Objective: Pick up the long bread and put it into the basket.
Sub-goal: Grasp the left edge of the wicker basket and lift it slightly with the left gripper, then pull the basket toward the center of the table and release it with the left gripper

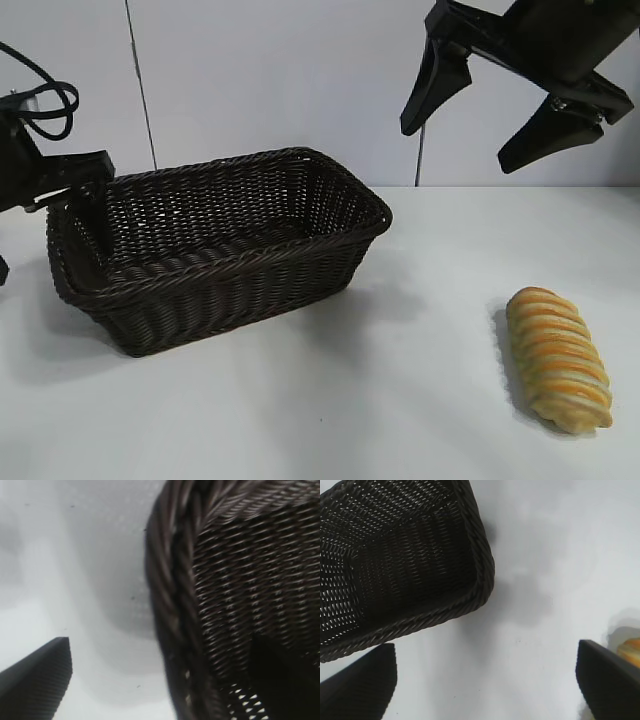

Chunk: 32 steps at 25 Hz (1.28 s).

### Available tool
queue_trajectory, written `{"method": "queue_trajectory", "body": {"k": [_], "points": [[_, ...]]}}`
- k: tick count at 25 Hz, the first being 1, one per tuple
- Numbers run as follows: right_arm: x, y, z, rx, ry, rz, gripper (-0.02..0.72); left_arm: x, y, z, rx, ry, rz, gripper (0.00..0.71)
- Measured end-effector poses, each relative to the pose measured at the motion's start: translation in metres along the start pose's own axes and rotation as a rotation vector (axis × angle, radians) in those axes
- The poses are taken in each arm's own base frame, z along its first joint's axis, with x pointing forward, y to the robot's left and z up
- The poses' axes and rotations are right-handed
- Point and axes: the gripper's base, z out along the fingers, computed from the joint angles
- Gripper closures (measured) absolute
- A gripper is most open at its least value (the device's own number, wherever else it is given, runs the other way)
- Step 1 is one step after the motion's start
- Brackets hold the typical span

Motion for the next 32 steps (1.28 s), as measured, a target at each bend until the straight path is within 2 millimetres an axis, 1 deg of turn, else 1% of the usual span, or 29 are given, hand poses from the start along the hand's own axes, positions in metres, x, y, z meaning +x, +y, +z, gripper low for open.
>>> {"method": "queue_trajectory", "body": {"k": [1,3,5,8,10,11,12,15,18,22,24,26,28,31,32], "points": [[0.0,0.0,0.0,0.0,-0.001,0.0,0.008,0.0,0.0,0.002,-0.001,0.003,-0.001,0.062],[0.0,0.0,0.0,0.001,-0.004,0.0,0.008,0.0,0.001,0.005,-0.003,0.008,-0.003,0.142],[-0.001,0.0,0.0,0.001,-0.012,0.0,0.008,0.001,0.002,0.008,-0.005,0.015,-0.005,0.244],[-0.002,0.0,0.0,0.002,-0.018,0.0,0.008,0.002,0.004,0.014,-0.011,0.031,-0.01,0.424],[-0.002,0.0,0.0,0.002,-0.018,0.0,0.008,0.001,0.003,0.014,-0.004,0.025,-0.025,0.545],[-0.002,0.0,0.0,0.002,-0.018,0.0,0.008,-0.001,0.002,0.013,0.003,0.02,-0.038,0.595],[-0.002,0.0,0.0,0.002,-0.018,0.0,0.008,-0.003,0.0,0.011,0.004,0.014,-0.024,0.612],[-0.002,0.0,0.0,0.002,-0.018,0.0,0.008,-0.007,-0.003,0.006,0.007,0.03,0.0,0.611],[-0.002,0.0,0.0,0.002,-0.018,0.0,0.008,-0.017,-0.01,-0.004,0.016,0.035,0.036,0.611],[-0.002,0.0,0.0,0.002,-0.018,0.0,0.008,-0.033,-0.026,-0.023,0.069,0.038,0.099,0.611],[-0.002,0.0,0.0,0.002,-0.018,0.0,0.008,-0.038,-0.039,-0.032,0.11,0.027,0.136,0.611],[-0.002,0.0,0.0,0.002,-0.018,0.0,0.008,-0.038,-0.053,-0.035,0.133,0.02,0.18,0.611],[-0.002,0.0,0.0,0.002,-0.018,0.0,0.008,-0.031,-0.068,-0.033,0.141,0.028,0.231,0.611],[-0.002,0.0,0.0,0.002,-0.018,0.0,0.008,-0.021,-0.083,-0.027,0.131,0.043,0.296,0.611],[-0.002,0.0,0.0,0.002,-0.017,0.0,0.008,-0.02,-0.085,-0.026,0.125,0.046,0.309,0.611]]}}
